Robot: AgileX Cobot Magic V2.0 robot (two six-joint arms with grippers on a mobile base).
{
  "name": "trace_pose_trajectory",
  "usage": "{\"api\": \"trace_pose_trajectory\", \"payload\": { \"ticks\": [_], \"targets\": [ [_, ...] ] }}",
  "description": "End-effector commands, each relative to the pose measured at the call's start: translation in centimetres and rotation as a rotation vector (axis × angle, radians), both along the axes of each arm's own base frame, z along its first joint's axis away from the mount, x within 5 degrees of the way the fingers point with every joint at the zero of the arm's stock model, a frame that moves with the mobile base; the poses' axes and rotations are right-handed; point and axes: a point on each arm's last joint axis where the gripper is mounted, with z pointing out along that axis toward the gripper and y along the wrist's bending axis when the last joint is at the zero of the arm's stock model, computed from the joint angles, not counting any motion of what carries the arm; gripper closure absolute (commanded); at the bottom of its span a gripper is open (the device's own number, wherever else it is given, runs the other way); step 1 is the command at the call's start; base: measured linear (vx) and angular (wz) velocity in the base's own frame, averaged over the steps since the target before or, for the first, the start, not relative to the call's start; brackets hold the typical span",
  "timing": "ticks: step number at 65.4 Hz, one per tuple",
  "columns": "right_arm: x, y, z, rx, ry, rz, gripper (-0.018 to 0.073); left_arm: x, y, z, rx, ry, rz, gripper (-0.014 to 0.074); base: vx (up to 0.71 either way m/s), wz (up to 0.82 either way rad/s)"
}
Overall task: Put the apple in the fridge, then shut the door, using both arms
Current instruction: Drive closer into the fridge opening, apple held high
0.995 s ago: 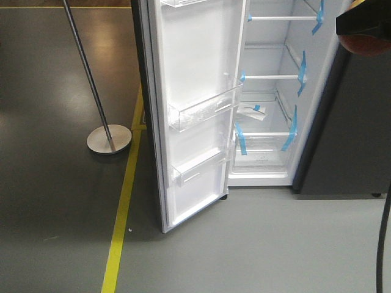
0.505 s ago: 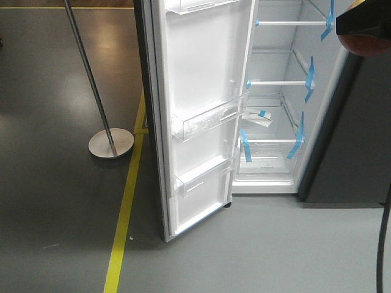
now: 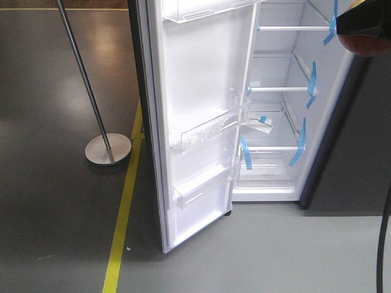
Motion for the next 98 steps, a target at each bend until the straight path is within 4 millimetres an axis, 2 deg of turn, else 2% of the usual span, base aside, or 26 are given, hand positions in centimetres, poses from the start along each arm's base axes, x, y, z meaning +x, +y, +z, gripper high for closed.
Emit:
{"api": "trace_pose_trajectory", "payload": {
  "ticks": [1,98],
  "targets": [
    [-1.01,0.17,2.34,0.032,-0.119,-0.019,0.0437,-0.19,-0.25,1.22,-0.001,-0.091,-0.028,0.0603,0.09,-0.02],
    [-1.01,0.17,2.34,0.032,-0.119,-0.019,0.0437,-0.19,-0.25,1.22,-0.001,-0.091,-0.028,0.0603,0.08,-0.02]
  ]
}}
